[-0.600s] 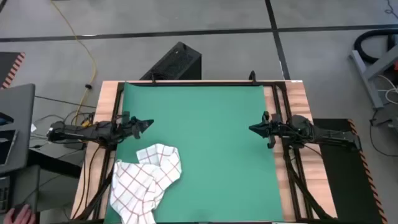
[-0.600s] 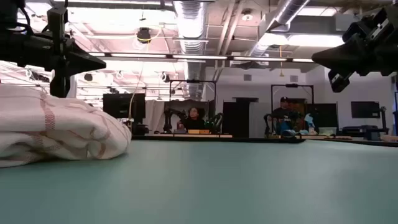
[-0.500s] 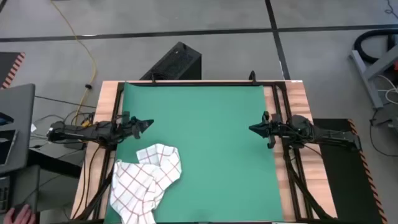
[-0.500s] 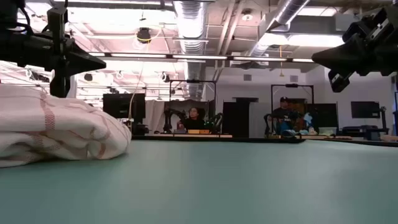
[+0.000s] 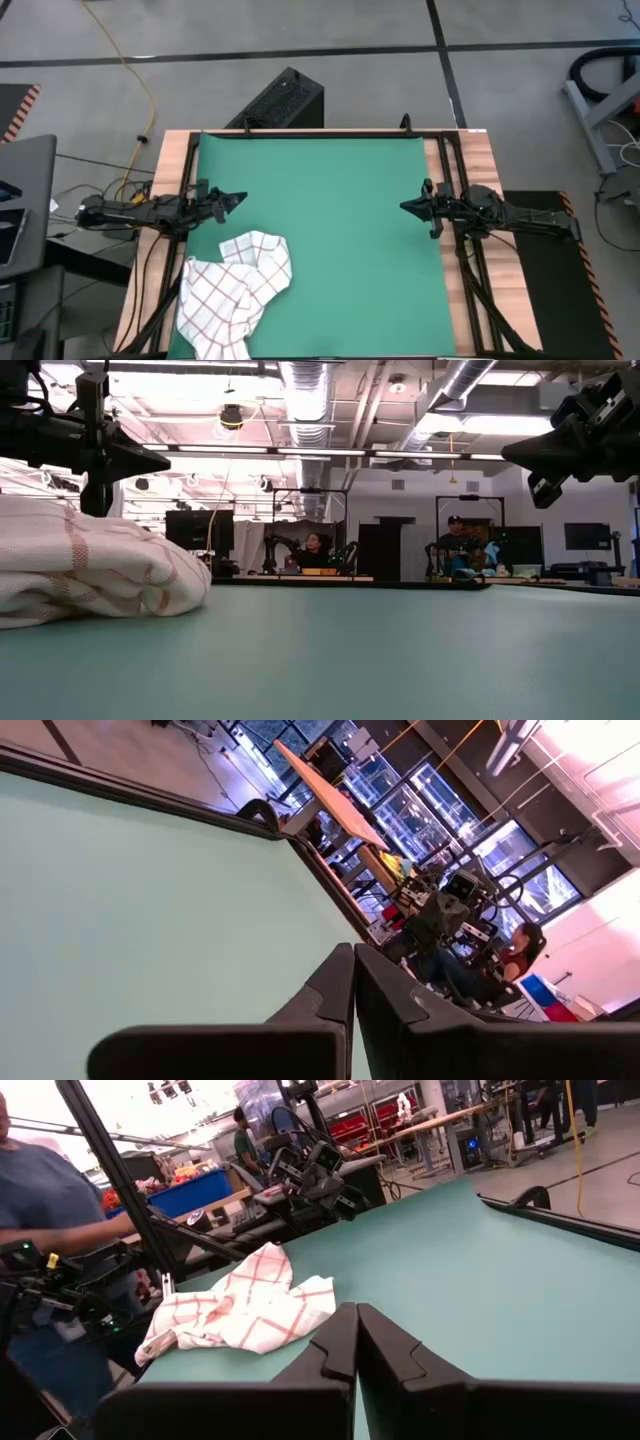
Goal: Roll towel into tight, uniform cylinder
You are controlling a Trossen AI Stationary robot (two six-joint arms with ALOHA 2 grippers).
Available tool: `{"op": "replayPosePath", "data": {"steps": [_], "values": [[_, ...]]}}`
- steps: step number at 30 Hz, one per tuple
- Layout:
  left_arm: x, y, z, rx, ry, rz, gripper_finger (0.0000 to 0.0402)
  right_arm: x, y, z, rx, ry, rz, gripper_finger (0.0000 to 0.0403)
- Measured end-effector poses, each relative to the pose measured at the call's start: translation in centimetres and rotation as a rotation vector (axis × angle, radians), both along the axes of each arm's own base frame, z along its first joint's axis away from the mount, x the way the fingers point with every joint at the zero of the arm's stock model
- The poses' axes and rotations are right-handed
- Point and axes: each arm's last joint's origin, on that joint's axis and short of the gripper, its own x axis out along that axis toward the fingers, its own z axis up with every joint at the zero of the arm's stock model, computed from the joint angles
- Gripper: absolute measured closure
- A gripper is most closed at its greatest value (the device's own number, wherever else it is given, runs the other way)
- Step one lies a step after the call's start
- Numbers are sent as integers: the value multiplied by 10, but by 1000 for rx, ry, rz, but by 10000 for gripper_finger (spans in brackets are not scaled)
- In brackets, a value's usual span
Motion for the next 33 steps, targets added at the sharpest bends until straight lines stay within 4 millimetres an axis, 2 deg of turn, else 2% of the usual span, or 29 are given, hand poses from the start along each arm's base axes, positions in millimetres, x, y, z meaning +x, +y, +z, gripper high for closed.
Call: {"op": "replayPosePath", "data": {"steps": [21,27,33], "values": [[0,0,0,0,-1,1,401,0,0,0,0,0,0,375],[-1,3,0,-4,1,107,401,0,0,0,0,0,0,375],[-1,3,0,-2,3,109,401,0,0,0,0,0,0,375]]}}
